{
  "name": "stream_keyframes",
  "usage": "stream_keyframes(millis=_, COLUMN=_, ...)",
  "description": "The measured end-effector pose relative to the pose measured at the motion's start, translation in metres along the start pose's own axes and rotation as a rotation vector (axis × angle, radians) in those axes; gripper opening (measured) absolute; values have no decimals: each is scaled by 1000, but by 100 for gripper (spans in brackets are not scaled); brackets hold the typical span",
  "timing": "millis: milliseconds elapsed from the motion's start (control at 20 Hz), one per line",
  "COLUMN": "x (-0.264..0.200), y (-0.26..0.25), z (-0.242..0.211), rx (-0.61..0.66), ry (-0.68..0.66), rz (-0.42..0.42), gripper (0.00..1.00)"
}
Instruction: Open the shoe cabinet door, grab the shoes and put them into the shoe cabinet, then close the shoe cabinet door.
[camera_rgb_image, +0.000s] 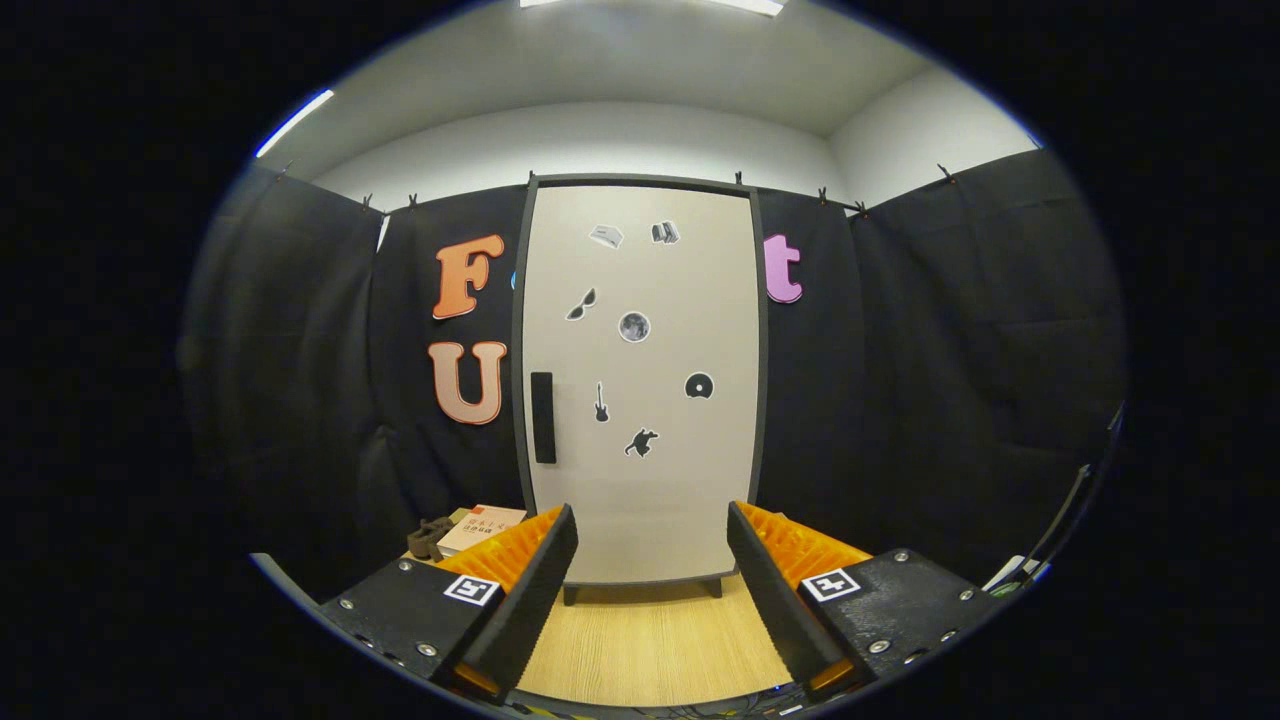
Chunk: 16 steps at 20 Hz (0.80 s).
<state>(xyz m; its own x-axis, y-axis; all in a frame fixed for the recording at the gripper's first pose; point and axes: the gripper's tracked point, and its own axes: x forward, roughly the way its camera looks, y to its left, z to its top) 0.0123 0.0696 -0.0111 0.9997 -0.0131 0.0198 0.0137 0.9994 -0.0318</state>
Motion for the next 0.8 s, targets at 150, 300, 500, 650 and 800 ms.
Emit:
stream_keyframes(millis=150, x=-7, y=1, z=3, rx=-8, ry=-5, rz=3, gripper=94)
stream_keyframes(millis=300, x=-10, y=1, z=5, rx=-8, ry=-9, rz=5, gripper=94)
stream_keyframes(millis=500, x=-12, y=3, z=5, rx=-15, ry=-9, rz=7, gripper=94)
stream_keyframes(millis=650, x=-12, y=4, z=4, rx=-17, ry=-4, rz=5, gripper=94)
stream_keyframes(millis=800, x=-10, y=3, z=4, rx=-8, ry=2, rz=4, gripper=94)
